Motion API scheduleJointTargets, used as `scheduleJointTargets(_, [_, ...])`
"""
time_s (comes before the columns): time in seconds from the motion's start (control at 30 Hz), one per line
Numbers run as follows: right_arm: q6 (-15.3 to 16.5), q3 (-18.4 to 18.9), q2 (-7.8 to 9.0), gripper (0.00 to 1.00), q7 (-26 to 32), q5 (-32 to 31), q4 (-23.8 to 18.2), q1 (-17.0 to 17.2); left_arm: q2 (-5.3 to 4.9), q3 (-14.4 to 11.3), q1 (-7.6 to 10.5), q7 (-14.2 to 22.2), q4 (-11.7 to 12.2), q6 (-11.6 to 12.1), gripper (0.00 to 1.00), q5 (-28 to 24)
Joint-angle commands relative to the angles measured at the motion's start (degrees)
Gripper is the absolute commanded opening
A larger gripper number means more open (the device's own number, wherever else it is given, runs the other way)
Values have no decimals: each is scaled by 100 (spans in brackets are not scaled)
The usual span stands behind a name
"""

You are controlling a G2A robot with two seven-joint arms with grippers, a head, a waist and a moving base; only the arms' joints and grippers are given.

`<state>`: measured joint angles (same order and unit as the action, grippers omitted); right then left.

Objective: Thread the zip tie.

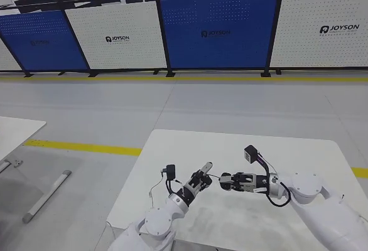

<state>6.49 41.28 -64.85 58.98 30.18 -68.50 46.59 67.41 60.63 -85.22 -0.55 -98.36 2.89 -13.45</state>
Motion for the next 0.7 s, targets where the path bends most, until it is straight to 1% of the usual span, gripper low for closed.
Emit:
scheduleJointTargets(0.0, [0, 0, 0, 0, 0, 0, 0, 0, -3, 16, -27, 110, -18, 27, 0, -39])
scheduleJointTargets(0.13, [0, 0, 0, 0, 0, 0, 0, 0, -13, 79, -84, 203, -41, 58, 0, 6])
scheduleJointTargets(0.4, [0, 0, 0, 0, 0, 0, 0, 0, -41, 262, -251, 360, -133, 156, 0, 15])
scheduleJointTargets(0.57, [0, 0, 0, 0, 0, 0, 0, 0, -39, 263, -297, 392, -170, 185, 0, 102])
scheduleJointTargets(0.6, [0, 0, 0, 0, 0, 0, 0, 0, -39, 264, -304, 398, -176, 194, 13, 120])
scheduleJointTargets(0.63, [0, 0, 0, 0, 0, 0, 0, 0, -39, 264, -316, 407, -186, 214, 38, 158])
scheduleJointTargets(0.67, [0, 0, 0, 0, 0, 0, 0, 0, -40, 267, -327, 409, -192, 242, 43, 195])
